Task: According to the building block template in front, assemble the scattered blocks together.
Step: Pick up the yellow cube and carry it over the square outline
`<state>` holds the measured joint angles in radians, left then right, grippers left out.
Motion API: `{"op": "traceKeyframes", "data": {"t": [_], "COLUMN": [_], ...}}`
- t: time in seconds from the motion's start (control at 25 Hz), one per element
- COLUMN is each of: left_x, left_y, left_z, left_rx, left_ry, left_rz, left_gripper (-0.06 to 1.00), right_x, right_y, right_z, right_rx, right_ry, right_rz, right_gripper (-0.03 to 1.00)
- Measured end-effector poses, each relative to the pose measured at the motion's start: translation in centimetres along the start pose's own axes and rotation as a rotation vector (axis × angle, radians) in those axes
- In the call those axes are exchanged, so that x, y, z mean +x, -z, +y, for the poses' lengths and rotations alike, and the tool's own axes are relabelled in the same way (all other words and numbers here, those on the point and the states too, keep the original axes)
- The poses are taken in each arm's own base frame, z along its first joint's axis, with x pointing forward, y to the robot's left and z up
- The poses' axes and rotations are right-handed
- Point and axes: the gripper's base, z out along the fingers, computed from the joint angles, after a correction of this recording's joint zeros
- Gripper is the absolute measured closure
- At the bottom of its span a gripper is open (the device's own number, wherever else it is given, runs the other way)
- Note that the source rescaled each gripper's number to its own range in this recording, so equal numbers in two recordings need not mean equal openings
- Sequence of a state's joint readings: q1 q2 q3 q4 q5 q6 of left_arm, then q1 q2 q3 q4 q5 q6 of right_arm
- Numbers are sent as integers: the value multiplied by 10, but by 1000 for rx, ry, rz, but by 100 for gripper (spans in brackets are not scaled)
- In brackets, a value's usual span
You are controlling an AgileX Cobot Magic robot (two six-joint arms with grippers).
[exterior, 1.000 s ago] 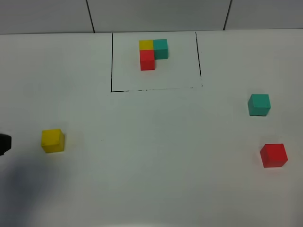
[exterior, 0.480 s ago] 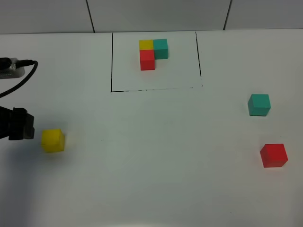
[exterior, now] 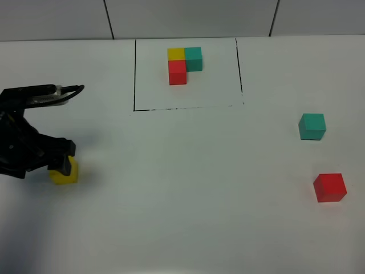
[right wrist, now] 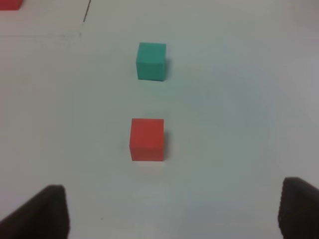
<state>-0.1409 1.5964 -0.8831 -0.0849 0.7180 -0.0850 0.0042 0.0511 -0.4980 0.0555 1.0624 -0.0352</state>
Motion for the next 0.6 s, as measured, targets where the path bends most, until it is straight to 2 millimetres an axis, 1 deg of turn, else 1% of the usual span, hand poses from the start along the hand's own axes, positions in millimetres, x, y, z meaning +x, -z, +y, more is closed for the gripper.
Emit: {"op": "traceKeyframes", "data": {"t": [0.12, 0.36, 0.6], "left_x": [-6, -9, -13], "left_y": [-2, -7, -9], "left_z": [-10, -4, -6], "left_rx": [-3, -88, -72], "left_ry": [-24, 38, 68], "left_rz": [1, 8, -21], "left_gripper": [22, 21, 21], "right_x": [0, 0, 0], "right_y": [0, 0, 0], "right_z": [0, 0, 0], "right_rx": [0, 0, 0], "right_ry": [0, 0, 0], "right_rz": [0, 0, 0], "right_gripper": [24, 24, 24]}}
